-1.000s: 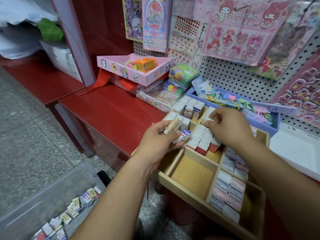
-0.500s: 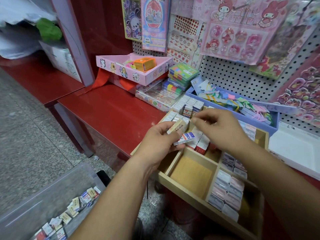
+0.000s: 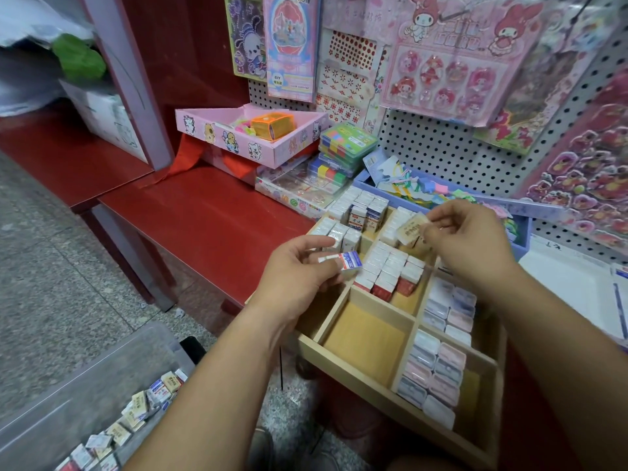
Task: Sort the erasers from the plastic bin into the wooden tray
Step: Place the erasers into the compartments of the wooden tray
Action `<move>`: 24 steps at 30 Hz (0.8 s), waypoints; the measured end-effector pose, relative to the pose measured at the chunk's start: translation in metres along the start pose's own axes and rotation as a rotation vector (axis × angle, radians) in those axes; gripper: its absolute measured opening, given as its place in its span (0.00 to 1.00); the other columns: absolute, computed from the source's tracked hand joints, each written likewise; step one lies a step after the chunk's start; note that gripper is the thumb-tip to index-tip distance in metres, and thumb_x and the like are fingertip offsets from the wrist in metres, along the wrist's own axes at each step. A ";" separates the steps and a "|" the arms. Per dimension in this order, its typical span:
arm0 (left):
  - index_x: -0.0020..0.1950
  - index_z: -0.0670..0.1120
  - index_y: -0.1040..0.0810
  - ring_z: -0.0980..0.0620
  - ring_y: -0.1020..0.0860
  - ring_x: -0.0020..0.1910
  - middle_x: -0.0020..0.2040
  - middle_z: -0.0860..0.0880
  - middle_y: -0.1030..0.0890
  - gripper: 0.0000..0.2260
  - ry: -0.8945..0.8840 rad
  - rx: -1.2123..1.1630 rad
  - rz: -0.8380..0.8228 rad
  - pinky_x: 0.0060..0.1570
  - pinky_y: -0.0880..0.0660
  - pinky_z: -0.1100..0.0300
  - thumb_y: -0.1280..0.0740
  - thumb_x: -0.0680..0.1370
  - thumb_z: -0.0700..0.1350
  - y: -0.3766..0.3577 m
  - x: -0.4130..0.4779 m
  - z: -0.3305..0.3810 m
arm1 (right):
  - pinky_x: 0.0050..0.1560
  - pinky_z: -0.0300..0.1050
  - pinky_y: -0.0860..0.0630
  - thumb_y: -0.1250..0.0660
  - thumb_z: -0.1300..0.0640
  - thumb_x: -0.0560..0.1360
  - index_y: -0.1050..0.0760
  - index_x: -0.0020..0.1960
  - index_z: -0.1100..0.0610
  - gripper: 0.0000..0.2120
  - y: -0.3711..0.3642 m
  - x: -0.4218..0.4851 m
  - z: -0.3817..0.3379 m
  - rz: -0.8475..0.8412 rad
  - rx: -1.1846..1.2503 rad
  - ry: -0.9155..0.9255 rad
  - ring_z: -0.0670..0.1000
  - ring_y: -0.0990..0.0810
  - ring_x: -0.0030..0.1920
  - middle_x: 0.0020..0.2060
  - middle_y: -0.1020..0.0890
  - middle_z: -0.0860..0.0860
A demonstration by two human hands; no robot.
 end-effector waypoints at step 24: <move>0.51 0.40 0.21 0.42 0.22 0.40 0.29 0.52 0.25 0.09 -0.040 -0.001 0.053 0.36 0.19 0.63 0.28 0.75 0.28 0.002 0.006 -0.006 | 0.42 0.44 0.24 0.31 0.59 0.75 0.23 0.50 0.53 0.05 -0.019 0.001 -0.006 -0.025 -0.236 0.131 0.48 0.21 0.40 0.40 0.21 0.46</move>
Point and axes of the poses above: each hand's wrist, its own x-axis towards the middle knuckle, its own y-axis out of the back of the hand, z = x × y, the point moved 4 cm from there along x, towards the middle knuckle
